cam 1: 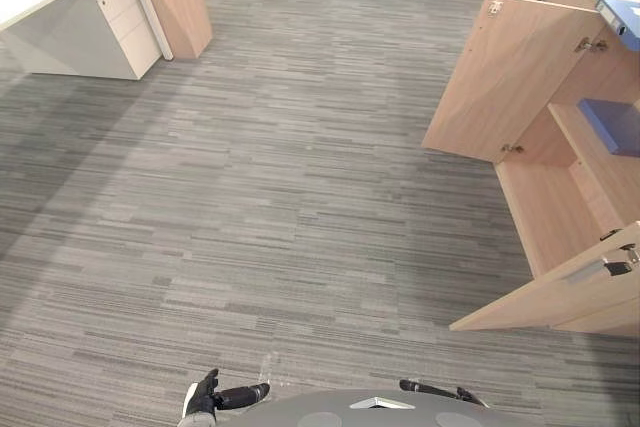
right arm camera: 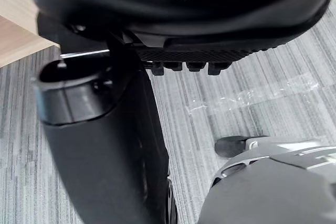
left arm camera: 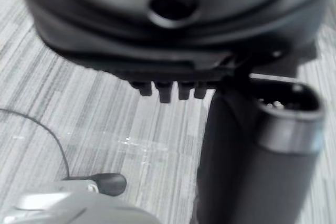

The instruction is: Walk over to the cabinet, pick up the folder, carry it to the office cabinet, place the folder inside the office cabinet, then close the office cabinet door

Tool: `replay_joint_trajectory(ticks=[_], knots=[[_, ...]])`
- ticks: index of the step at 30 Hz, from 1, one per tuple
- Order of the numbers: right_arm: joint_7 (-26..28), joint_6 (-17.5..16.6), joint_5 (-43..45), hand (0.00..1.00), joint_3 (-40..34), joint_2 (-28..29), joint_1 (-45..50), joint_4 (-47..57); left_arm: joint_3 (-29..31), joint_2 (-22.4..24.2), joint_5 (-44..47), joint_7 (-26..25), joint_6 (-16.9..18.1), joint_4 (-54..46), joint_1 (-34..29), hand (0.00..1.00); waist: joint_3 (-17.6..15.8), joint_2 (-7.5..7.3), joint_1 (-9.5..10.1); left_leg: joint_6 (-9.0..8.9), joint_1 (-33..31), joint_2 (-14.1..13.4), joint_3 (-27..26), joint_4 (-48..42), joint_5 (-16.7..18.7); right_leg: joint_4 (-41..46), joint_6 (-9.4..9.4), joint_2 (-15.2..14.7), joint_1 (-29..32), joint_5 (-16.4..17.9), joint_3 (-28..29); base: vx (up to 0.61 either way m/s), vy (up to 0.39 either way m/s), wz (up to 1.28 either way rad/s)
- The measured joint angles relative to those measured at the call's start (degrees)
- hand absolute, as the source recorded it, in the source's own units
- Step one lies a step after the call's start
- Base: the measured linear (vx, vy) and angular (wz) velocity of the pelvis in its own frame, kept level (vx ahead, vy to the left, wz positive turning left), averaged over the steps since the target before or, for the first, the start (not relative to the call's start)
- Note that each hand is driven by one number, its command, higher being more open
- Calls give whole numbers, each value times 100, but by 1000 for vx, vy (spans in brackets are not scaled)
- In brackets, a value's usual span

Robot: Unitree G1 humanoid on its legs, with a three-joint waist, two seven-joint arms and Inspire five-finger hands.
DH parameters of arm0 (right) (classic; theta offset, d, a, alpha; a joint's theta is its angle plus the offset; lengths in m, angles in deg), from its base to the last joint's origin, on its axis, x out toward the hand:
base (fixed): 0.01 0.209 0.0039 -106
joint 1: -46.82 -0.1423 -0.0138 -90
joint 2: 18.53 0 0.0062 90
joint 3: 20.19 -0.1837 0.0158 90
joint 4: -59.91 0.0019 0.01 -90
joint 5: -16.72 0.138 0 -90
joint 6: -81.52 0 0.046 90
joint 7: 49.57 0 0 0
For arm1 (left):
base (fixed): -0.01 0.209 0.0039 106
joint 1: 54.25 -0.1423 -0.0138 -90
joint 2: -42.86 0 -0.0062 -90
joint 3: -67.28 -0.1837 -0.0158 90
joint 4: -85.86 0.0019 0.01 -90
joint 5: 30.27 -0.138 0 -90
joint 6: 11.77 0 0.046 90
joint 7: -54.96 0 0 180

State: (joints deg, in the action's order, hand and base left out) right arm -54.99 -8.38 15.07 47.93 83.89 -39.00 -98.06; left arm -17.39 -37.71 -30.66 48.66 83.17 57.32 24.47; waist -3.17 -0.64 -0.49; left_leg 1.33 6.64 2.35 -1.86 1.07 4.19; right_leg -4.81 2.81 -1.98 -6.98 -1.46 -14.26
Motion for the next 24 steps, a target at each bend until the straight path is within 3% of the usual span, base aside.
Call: replay_joint_trajectory(ticks=[17,24], knots=[[-44,-8,11,100,-10,40,-236,-97,-7,-54,216,23,26,-25,-9,100,-201,-90,-57,57,106,112,-12,239,-173,-3,50,-107,4,-32,-165,-48,-1,0],[-148,-8,11,100,-1,71,-270,-97,-293,-145,-45,-57,63,-143,-23,100,-230,-133,-105,66,166,107,-8,364,-247,-3,49,-101,6,-32,-209,-41,-15,0]])
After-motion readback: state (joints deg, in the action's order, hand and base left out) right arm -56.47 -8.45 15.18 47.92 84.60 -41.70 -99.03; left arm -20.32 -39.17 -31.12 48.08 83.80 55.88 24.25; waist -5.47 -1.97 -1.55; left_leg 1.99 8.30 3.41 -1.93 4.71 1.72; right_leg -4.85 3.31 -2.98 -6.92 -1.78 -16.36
